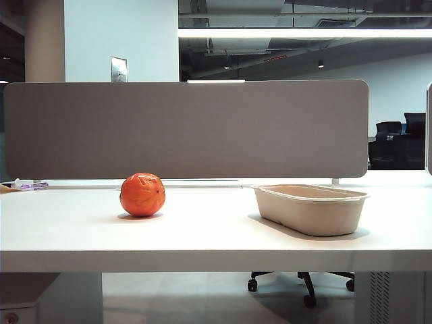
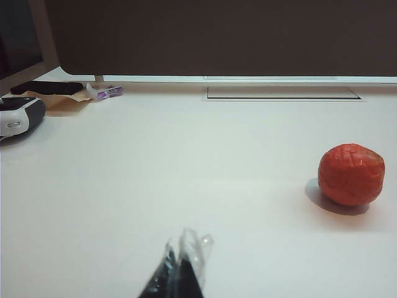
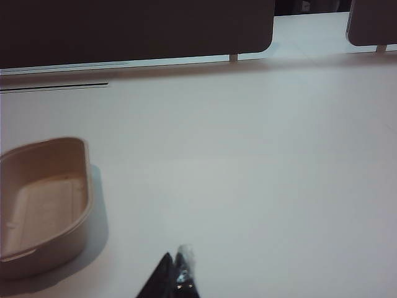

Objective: Pick up the orange and place it into the paper lunchbox.

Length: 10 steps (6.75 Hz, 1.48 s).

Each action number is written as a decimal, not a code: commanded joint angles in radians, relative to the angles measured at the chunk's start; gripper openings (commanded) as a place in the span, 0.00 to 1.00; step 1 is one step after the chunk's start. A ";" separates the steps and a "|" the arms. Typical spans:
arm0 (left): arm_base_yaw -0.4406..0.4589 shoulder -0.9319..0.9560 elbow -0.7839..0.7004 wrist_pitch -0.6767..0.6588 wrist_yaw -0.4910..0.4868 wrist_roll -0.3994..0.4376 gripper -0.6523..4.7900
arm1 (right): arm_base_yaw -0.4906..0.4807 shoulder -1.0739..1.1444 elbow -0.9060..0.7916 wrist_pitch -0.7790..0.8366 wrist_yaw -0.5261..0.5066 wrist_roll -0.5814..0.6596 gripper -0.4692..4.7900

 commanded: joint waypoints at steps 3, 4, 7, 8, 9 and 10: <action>0.000 0.247 0.348 0.008 -0.071 -0.236 0.11 | 0.001 0.186 0.420 -0.083 -0.059 0.001 0.09; 0.000 0.295 0.381 0.010 -0.070 -0.236 0.11 | 0.001 0.220 0.449 -0.083 -0.060 0.001 0.09; -0.265 1.078 0.830 0.127 0.060 -0.236 0.11 | 0.307 0.623 0.779 -0.186 -0.103 0.001 0.09; -0.278 1.099 0.839 0.129 0.060 -0.229 0.11 | 0.355 0.623 0.781 -0.201 -0.080 0.001 0.09; -0.312 1.175 0.846 0.151 0.045 -0.189 0.11 | 0.547 0.623 0.781 -0.332 0.002 0.006 0.09; -0.312 1.300 0.860 0.237 0.074 -0.104 1.00 | 0.658 0.624 0.781 -0.356 0.099 0.008 0.09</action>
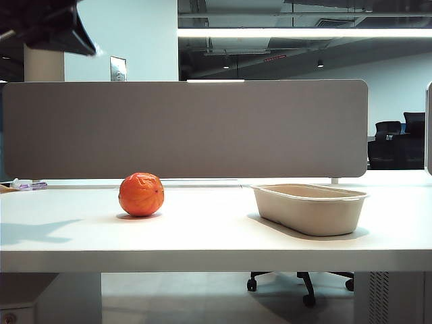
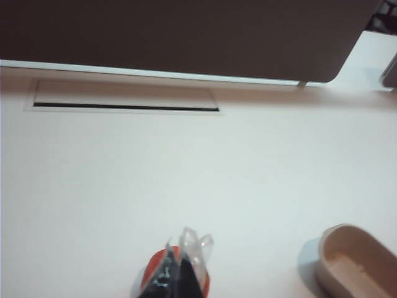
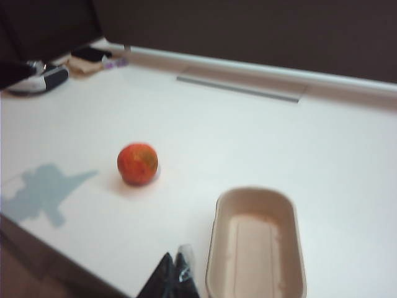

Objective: Pick up the orange and place it into the paper lunchbox.

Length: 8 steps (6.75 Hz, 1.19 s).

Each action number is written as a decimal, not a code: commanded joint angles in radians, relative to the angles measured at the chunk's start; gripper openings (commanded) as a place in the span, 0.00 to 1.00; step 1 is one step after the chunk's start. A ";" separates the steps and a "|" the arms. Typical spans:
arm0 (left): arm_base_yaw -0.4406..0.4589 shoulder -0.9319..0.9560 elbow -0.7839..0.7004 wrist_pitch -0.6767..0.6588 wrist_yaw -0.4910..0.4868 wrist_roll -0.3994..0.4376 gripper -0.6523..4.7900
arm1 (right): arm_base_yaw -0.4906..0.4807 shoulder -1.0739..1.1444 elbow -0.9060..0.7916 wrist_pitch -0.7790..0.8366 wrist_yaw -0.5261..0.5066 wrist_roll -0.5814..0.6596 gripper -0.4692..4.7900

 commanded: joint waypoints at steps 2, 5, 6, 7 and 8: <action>0.003 0.310 0.066 0.220 0.113 0.098 1.00 | 0.143 -0.001 0.006 -0.055 0.120 0.015 0.09; 0.003 0.517 0.110 0.359 0.113 0.098 1.00 | 0.143 0.002 0.006 -0.055 0.120 0.030 0.09; 0.003 0.565 0.125 0.366 0.113 0.098 1.00 | 0.143 0.002 0.006 -0.055 0.121 0.030 0.09; 0.003 0.629 0.150 0.367 0.113 0.098 1.00 | 0.143 0.003 0.006 -0.055 0.120 0.030 0.09; 0.002 0.693 0.168 0.371 0.114 0.098 1.00 | 0.143 0.004 0.006 -0.055 0.120 0.030 0.09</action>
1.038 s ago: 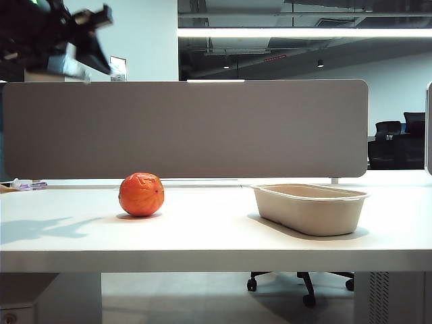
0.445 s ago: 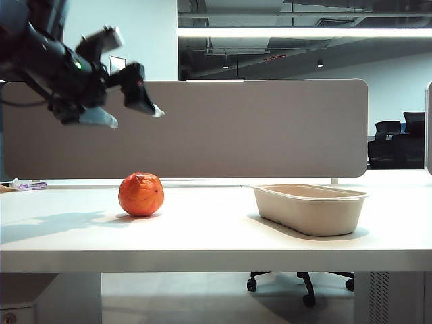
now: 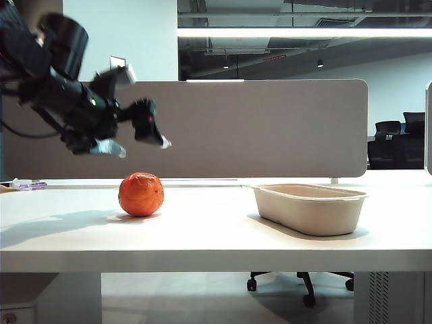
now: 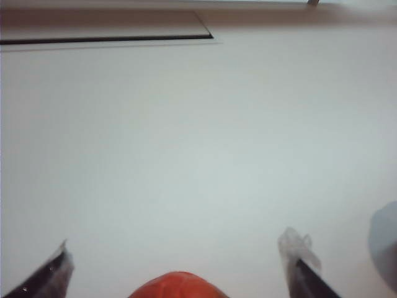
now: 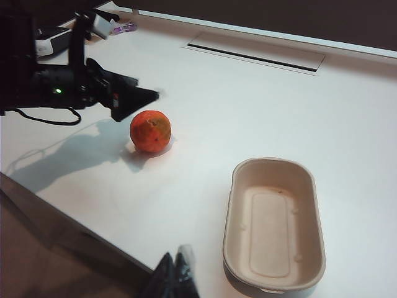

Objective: Pick up the orange and place it into the paper lunchbox.

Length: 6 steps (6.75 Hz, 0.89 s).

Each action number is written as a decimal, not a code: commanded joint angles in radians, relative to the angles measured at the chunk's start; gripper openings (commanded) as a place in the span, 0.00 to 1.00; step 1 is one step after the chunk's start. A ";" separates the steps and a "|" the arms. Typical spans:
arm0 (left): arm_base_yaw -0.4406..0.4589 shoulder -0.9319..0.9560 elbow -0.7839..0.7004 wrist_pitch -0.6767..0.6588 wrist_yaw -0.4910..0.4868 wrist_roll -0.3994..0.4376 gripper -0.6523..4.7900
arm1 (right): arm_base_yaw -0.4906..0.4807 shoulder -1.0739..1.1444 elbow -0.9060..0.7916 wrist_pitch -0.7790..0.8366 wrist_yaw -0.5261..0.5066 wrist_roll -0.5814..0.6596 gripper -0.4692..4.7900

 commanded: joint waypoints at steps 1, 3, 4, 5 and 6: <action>-0.010 0.105 0.035 0.026 0.005 0.005 1.00 | 0.000 0.002 0.006 0.014 0.003 0.003 0.09; -0.013 0.158 0.035 0.000 0.004 0.005 1.00 | 0.000 0.002 0.006 0.014 0.003 0.004 0.09; -0.013 0.158 0.035 -0.010 0.005 0.004 0.57 | 0.000 0.002 0.006 0.014 0.003 0.003 0.09; -0.013 0.157 0.036 -0.011 0.006 0.004 0.48 | 0.000 0.003 0.006 0.003 0.003 0.004 0.09; -0.013 0.130 0.037 -0.009 0.102 0.000 0.47 | 0.000 0.002 0.007 -0.094 0.003 0.004 0.09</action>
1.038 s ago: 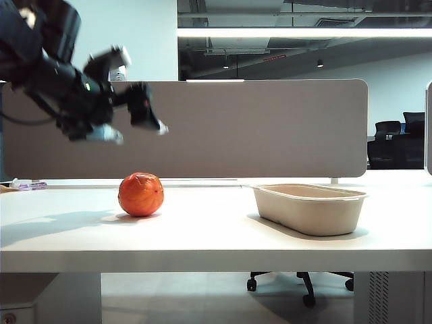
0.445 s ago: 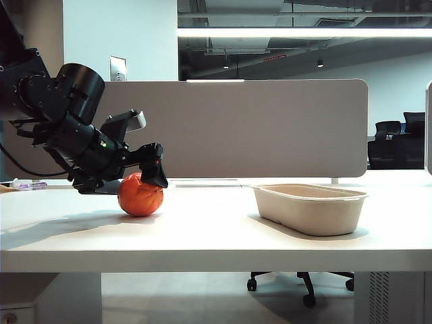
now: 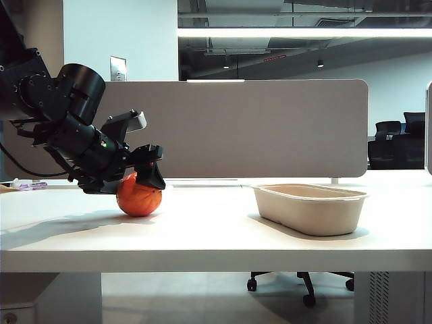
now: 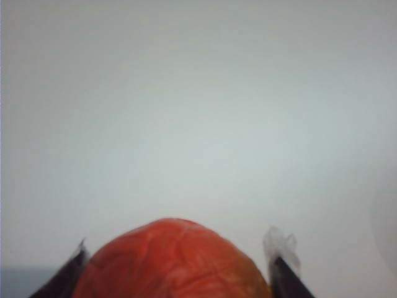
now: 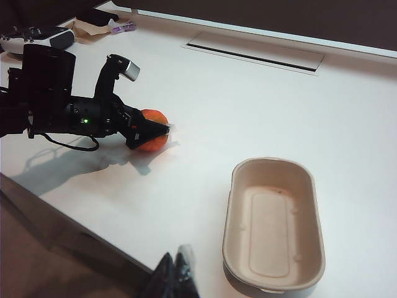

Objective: Pick up the orange and place it into the paper lunchbox.

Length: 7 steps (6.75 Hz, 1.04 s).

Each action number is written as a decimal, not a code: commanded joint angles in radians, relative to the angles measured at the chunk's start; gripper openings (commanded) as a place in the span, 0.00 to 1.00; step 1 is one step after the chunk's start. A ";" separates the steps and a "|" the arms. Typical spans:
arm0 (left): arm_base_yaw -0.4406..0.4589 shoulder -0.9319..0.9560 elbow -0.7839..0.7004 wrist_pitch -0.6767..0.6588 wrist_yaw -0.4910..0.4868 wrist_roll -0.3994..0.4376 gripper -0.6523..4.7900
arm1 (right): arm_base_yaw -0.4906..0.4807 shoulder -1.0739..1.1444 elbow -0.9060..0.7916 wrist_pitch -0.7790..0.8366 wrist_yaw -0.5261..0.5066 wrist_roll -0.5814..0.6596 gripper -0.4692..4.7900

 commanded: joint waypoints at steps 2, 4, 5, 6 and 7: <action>-0.032 -0.107 0.024 -0.005 0.196 -0.038 0.45 | 0.000 0.001 0.007 -0.232 0.001 0.010 0.09; -0.283 -0.111 0.238 -0.059 0.189 -0.086 0.45 | 0.000 0.000 0.056 -0.304 0.038 0.063 0.09; -0.382 -0.079 0.298 -0.062 0.107 -0.031 0.46 | 0.000 0.000 0.107 -0.345 0.061 0.064 0.09; -0.425 -0.025 0.332 -0.062 0.108 -0.029 0.46 | 0.000 -0.001 0.125 -0.357 0.063 0.064 0.09; -0.447 0.036 0.365 -0.092 0.094 -0.026 0.46 | 0.000 -0.007 0.131 -0.378 0.064 0.064 0.09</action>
